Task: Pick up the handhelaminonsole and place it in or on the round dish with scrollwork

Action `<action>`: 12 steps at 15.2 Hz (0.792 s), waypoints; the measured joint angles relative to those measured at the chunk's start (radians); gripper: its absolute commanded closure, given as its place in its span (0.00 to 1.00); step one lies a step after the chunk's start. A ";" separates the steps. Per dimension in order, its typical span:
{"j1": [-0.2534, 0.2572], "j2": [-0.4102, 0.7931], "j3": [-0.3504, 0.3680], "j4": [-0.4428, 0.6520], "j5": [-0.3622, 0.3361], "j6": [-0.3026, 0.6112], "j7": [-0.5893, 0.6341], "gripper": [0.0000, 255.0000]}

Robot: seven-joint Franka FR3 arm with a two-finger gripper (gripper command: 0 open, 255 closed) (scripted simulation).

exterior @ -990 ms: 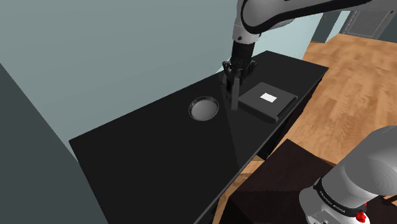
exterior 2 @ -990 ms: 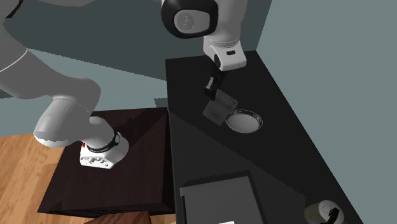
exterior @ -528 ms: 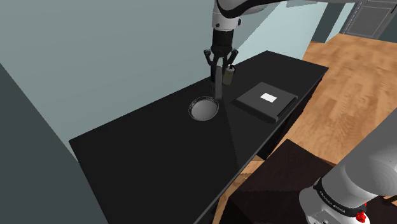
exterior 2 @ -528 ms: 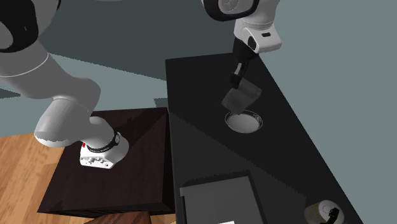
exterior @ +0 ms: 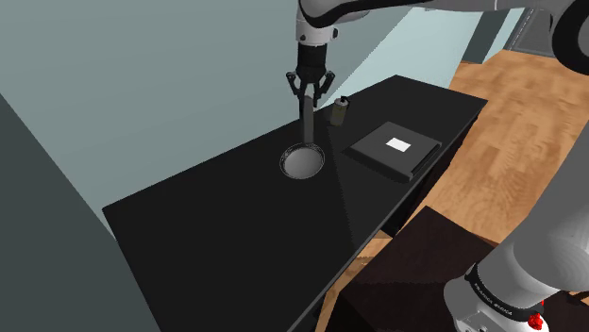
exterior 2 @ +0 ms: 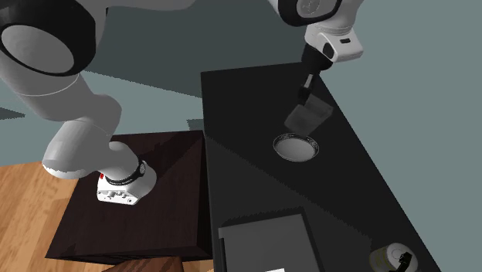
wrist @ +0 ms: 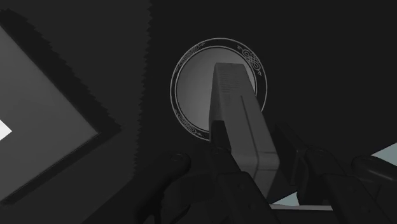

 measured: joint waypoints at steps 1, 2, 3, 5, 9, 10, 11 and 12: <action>-0.001 0.000 -0.001 -0.015 0.000 0.015 -0.002 1.00; -0.001 0.000 -0.001 -0.029 0.000 0.029 -0.001 1.00; -0.002 0.000 -0.001 -0.041 0.000 0.041 -0.001 1.00; -0.002 0.002 -0.001 -0.068 -0.001 0.069 0.001 1.00; -0.001 0.008 -0.002 -0.110 -0.003 0.118 0.004 1.00; -0.001 0.009 -0.002 -0.120 -0.004 0.129 0.005 1.00; -0.001 0.013 -0.002 -0.131 -0.005 0.143 0.005 1.00; -0.002 0.017 -0.003 -0.139 -0.006 0.155 0.005 1.00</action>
